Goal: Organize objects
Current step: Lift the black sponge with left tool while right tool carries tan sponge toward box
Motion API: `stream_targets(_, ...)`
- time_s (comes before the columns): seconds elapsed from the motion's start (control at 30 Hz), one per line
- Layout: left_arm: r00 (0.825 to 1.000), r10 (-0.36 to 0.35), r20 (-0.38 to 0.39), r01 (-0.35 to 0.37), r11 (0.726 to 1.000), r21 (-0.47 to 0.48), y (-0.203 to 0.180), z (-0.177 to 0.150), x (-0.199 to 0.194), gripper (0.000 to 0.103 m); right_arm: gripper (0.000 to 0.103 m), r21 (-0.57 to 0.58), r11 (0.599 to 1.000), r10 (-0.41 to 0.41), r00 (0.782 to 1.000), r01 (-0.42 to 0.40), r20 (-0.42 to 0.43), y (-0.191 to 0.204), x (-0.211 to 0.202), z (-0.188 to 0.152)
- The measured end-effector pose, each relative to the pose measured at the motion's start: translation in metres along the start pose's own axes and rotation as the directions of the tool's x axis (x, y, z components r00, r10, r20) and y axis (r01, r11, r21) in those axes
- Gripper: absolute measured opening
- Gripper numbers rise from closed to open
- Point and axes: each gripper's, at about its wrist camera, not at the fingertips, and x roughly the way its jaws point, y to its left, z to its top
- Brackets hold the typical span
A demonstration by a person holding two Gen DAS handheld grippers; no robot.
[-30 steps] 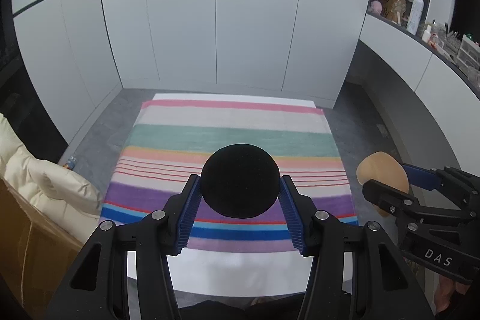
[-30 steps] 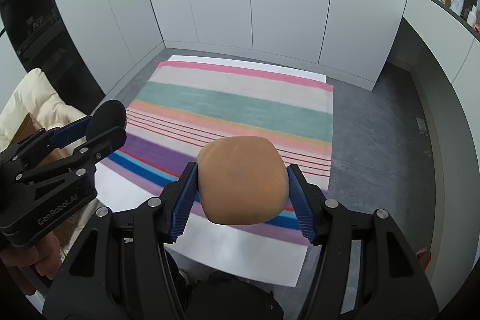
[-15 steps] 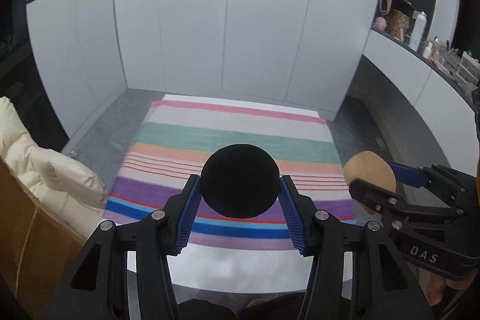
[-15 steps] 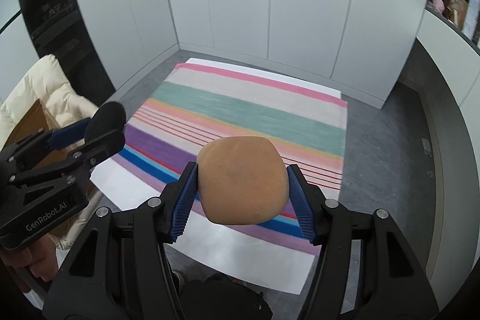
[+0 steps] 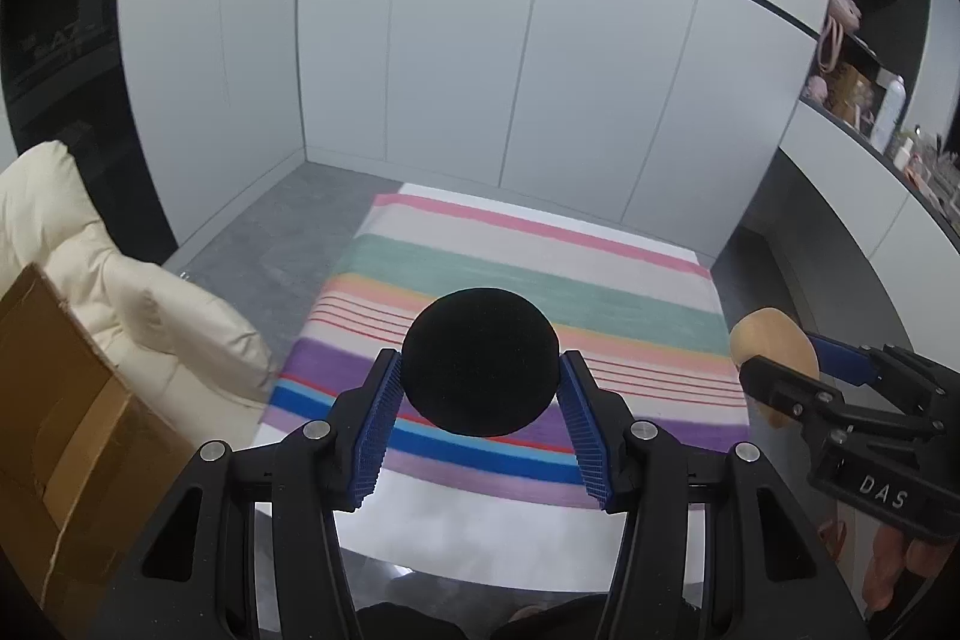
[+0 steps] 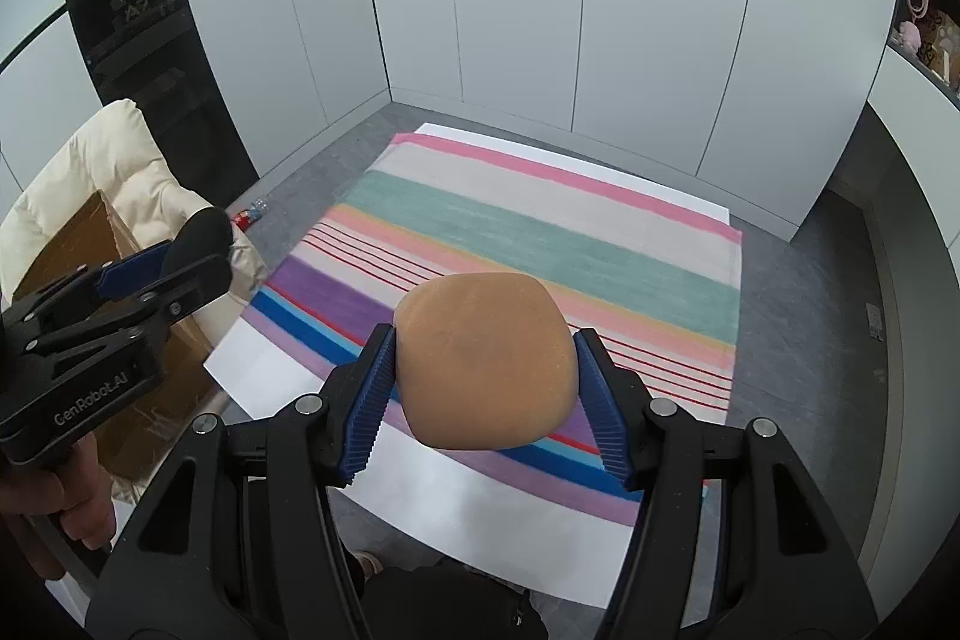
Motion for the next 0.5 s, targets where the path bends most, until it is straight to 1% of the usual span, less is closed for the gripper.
stream_targets(0.27, 0.999, 0.038, 0.020, -0.038, 0.999, -0.031, 0.029, -0.002, -0.009, 0.054, 0.062, -0.020, 0.999, 0.037, 0.999, -0.037, 0.006, 0.027, 0.010, 0.012)
stream_targets(0.5, 0.997, 0.071, 0.032, -0.068, 0.995, -0.072, 0.060, -0.004, -0.022, 0.054, 0.062, -0.063, 0.996, 0.070, 0.998, -0.069, 0.004, 0.060, 0.019, 0.019)
